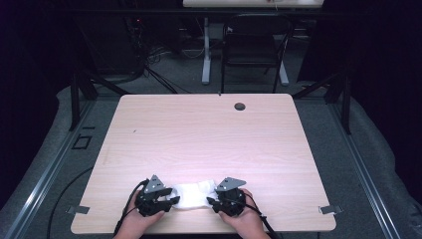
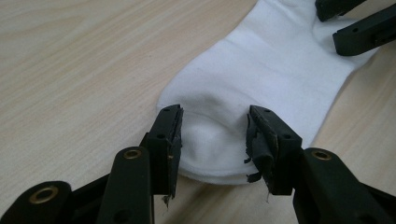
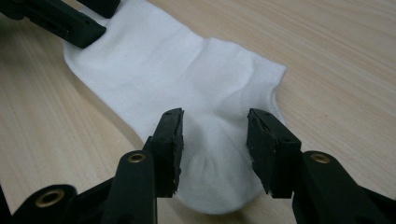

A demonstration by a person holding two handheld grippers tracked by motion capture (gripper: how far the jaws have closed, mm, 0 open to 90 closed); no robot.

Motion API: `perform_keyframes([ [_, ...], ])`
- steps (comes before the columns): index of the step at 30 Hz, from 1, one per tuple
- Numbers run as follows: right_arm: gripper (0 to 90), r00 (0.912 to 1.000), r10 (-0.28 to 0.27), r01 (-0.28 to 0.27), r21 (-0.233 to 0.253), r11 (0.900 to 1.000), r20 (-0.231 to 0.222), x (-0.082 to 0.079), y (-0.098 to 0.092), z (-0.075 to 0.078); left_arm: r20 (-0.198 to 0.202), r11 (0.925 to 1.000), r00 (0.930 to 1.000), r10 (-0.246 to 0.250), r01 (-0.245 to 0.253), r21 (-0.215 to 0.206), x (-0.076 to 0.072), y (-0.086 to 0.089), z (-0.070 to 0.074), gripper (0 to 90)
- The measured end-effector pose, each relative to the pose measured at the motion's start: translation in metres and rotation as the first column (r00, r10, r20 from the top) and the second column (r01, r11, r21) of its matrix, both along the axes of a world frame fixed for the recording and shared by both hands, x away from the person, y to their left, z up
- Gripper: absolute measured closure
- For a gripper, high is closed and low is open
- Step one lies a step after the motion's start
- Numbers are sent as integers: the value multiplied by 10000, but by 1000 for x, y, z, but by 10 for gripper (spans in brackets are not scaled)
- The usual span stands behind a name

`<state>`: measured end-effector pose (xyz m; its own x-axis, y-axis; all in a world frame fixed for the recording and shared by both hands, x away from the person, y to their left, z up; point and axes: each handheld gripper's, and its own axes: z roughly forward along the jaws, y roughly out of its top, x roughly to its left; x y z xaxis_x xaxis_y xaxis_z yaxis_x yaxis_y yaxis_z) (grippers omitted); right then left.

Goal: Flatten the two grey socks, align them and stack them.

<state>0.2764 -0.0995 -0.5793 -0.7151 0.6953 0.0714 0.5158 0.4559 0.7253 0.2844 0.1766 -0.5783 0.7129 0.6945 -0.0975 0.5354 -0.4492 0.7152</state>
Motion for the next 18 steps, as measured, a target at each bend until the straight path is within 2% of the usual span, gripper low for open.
perform_keyframes([
  [2,560,10000,-76,76,8,10000,-55,2,-1,0,-64,9999,9999,111,-112,-115,3,-1,0,553],
  [7,557,9992,-387,387,113,9992,-41,10,-1,0,-5,9998,9999,156,-157,-105,13,-3,0,553],
  [11,557,9988,-475,476,72,9988,-137,17,-1,1,-94,9992,9996,254,-256,-298,20,-3,-1,553],
  [13,555,9986,-507,505,-108,9987,-164,22,-1,2,-83,9994,9996,253,-255,-252,24,-4,-1,553],
  [18,554,9983,-555,551,-175,9983,-191,30,0,3,6,9990,9993,374,-373,-265,31,-7,-2,553],
])
